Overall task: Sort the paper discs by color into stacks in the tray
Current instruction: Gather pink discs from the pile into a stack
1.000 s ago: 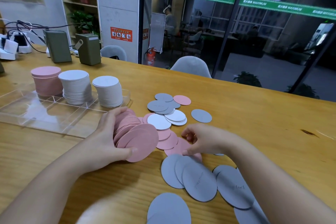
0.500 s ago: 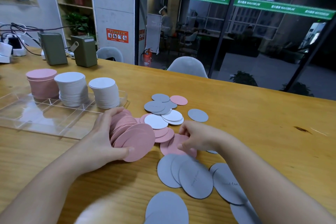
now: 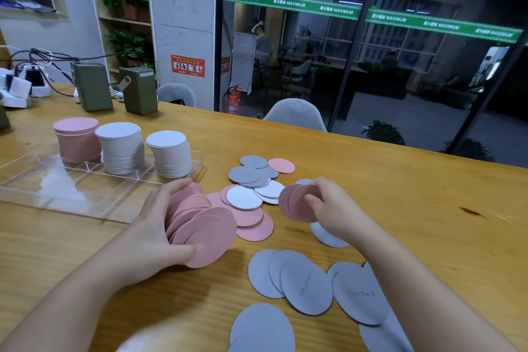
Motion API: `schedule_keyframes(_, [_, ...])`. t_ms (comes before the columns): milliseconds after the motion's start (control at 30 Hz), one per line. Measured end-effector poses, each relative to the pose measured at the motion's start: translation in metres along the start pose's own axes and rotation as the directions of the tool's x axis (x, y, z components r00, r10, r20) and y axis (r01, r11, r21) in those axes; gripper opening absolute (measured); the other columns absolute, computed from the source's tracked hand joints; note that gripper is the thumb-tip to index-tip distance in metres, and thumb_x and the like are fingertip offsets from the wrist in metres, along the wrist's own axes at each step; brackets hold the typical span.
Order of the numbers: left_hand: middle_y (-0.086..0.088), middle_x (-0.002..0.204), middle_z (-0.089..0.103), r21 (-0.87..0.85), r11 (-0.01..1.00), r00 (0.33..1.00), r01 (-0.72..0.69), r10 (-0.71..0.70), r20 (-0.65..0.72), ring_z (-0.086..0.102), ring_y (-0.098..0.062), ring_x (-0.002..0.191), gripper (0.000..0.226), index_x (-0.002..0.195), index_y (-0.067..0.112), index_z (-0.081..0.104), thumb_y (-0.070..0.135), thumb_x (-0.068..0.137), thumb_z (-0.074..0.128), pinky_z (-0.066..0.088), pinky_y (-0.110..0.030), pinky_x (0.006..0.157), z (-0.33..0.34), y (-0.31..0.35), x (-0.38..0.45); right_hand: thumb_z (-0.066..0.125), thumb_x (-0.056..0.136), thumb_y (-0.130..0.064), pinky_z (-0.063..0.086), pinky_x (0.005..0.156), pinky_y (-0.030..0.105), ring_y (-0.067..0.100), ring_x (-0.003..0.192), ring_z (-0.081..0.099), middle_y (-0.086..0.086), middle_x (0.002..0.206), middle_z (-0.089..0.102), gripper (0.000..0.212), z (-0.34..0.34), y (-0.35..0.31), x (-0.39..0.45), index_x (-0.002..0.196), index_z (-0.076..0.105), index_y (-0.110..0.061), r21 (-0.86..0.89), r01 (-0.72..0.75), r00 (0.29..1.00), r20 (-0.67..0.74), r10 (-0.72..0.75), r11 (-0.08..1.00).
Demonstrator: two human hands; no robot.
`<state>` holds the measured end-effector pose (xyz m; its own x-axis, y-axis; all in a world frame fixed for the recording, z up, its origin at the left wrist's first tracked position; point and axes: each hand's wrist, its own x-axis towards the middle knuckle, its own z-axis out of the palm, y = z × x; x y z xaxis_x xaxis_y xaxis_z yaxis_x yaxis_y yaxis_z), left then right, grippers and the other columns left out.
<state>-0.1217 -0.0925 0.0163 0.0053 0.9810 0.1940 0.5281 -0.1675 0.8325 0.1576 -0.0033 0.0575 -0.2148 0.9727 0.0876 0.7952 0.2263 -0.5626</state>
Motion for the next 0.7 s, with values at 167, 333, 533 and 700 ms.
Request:
schedule_keyframes(167, [0.036, 0.134, 0.03, -0.018, 1.0, 1.0, -0.017, 0.016, -0.024, 0.041, 0.007, 0.124, 0.099, 0.122, 0.07, 0.023, 0.045, 0.043, 0.077, 0.041, -0.031, 0.1, -0.003, -0.003, -0.013, 0.04, 0.099, -0.022, 0.031, 0.057, 0.019, 0.01, 0.078, 0.044, -0.009, 0.084, 0.045, 0.009, 0.006, -0.015, -0.005, 0.104, 0.045, -0.016, 0.023, 0.013, 0.988, 0.154, -0.016, 1.0])
schedule_keyframes(333, [0.041, 0.13, 0.028, -0.035, 0.999, 0.998, -0.026, 0.024, -0.049, 0.04, 0.01, 0.124, 0.098, 0.124, 0.068, 0.022, 0.045, 0.045, 0.076, 0.041, -0.028, 0.1, -0.001, -0.004, -0.02, 0.045, 0.096, -0.023, 0.03, 0.052, 0.025, 0.015, 0.067, 0.043, -0.001, 0.073, 0.044, 0.018, 0.034, -0.038, 0.004, 0.084, 0.047, -0.01, -0.009, -0.051, 0.982, 0.183, 0.051, 0.999])
schedule_keyframes(533, [0.041, 0.126, 0.025, 0.01, 0.999, 0.995, -0.051, 0.052, -0.082, 0.031, 0.025, 0.116, 0.093, 0.125, 0.064, 0.02, 0.049, 0.048, 0.071, 0.035, -0.002, 0.085, 0.002, -0.007, -0.026, 0.059, 0.081, -0.037, 0.026, 0.047, 0.023, 0.021, 0.085, 0.044, 0.004, 0.087, 0.048, 0.028, 0.062, -0.059, 0.013, 0.082, 0.047, -0.012, -0.1, -0.222, 0.958, 0.164, 0.236, 0.97])
schedule_keyframes(700, [0.037, 0.129, 0.024, 0.03, 0.997, 0.994, -0.068, 0.071, -0.086, 0.029, 0.028, 0.115, 0.095, 0.132, 0.054, 0.021, 0.025, 0.064, 0.081, 0.029, 0.006, 0.084, 0.003, -0.011, -0.024, 0.068, 0.075, -0.049, 0.026, 0.047, 0.023, 0.021, 0.079, 0.045, -0.001, 0.068, 0.04, 0.045, 0.066, -0.065, 0.012, 0.068, 0.037, -0.016, -0.181, -0.214, 0.948, 0.2, 0.249, 0.96])
